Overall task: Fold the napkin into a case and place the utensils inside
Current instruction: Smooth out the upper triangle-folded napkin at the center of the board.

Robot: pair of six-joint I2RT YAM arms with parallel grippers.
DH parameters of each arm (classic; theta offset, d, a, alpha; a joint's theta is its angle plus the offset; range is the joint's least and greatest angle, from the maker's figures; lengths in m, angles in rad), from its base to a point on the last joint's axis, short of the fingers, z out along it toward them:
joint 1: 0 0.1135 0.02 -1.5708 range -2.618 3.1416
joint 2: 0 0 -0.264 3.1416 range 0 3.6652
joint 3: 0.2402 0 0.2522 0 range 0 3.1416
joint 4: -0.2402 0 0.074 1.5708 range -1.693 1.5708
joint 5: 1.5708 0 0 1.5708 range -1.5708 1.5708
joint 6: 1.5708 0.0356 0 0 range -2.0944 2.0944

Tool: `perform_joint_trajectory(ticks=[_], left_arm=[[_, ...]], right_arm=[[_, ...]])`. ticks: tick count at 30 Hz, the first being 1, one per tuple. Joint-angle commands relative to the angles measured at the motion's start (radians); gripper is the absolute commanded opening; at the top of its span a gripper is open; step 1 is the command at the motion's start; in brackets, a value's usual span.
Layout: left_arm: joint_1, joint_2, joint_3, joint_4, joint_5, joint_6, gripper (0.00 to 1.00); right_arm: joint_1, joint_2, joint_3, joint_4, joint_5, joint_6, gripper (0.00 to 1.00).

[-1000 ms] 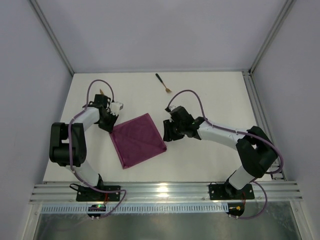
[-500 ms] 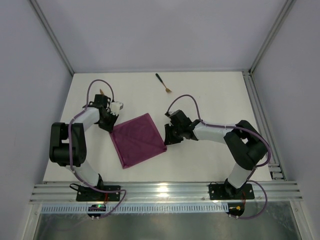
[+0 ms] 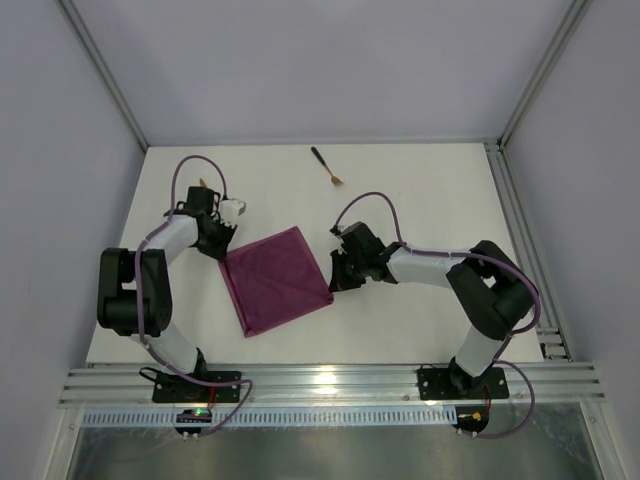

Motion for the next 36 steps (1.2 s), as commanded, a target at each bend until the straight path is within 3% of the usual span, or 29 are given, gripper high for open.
perform_joint_trajectory(ticks=[1,23,28,36], left_arm=[[0.003,-0.048,0.033,0.034,0.032,-0.013,0.00],[0.006,-0.015,0.090,-0.032,0.093,-0.014,0.00],[0.007,-0.032,0.116,-0.069,0.139,-0.104,0.25],[-0.080,0.026,0.107,-0.123,-0.008,-0.140,0.31]], right_arm=[[0.002,-0.016,-0.028,-0.033,-0.010,-0.023,0.04],[0.002,-0.056,-0.032,-0.076,-0.026,-0.049,0.04],[0.001,-0.054,-0.036,-0.076,-0.021,-0.053,0.04],[0.002,-0.054,-0.050,-0.056,-0.018,-0.042,0.04]])
